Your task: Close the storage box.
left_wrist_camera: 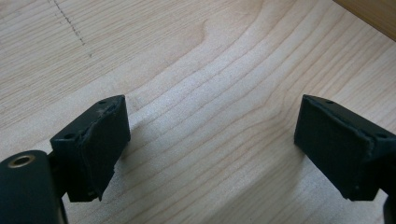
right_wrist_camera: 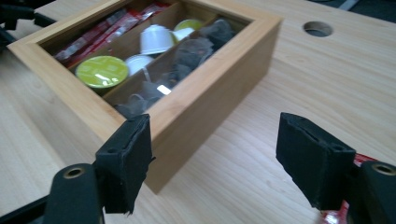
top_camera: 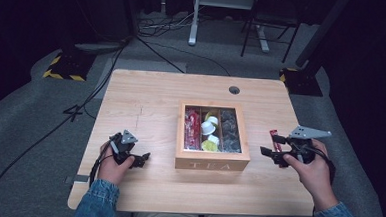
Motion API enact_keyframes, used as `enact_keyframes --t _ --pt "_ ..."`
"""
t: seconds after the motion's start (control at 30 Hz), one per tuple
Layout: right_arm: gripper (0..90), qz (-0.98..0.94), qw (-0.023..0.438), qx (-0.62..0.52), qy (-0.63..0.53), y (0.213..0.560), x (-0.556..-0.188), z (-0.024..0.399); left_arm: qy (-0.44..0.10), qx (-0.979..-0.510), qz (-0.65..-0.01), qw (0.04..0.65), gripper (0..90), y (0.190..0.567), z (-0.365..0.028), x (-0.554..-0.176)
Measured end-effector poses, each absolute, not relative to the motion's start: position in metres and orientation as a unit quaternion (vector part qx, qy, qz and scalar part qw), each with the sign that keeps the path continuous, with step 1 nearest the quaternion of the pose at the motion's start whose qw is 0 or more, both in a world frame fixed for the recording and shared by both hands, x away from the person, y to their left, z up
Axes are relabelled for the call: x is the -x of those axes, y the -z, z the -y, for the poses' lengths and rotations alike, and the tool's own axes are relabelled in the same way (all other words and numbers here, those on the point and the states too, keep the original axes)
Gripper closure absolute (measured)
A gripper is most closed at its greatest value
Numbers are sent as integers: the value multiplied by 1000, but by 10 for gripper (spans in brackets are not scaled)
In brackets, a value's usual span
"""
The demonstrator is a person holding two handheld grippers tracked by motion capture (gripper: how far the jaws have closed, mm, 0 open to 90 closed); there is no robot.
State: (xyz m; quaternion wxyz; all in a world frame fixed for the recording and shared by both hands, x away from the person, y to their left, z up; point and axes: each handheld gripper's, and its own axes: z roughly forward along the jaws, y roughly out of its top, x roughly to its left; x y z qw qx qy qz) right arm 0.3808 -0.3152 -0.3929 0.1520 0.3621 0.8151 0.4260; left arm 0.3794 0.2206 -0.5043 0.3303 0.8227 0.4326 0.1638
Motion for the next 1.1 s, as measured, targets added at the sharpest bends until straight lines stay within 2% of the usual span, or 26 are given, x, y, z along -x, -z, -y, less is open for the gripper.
enact_keyframes --t 0.47,0.63,1.1 --pt "265 -794 209 -412 -395 401 -387 372 -160 -830 -421 330 108 504 -225 -376" --pt "264 -784 208 -431 -396 412 -390 390 -157 -832 -416 332 108 504 -227 -375" --pt "275 -771 188 -465 -391 475 -393 419 -156 -833 -414 333 107 504 -228 -375"
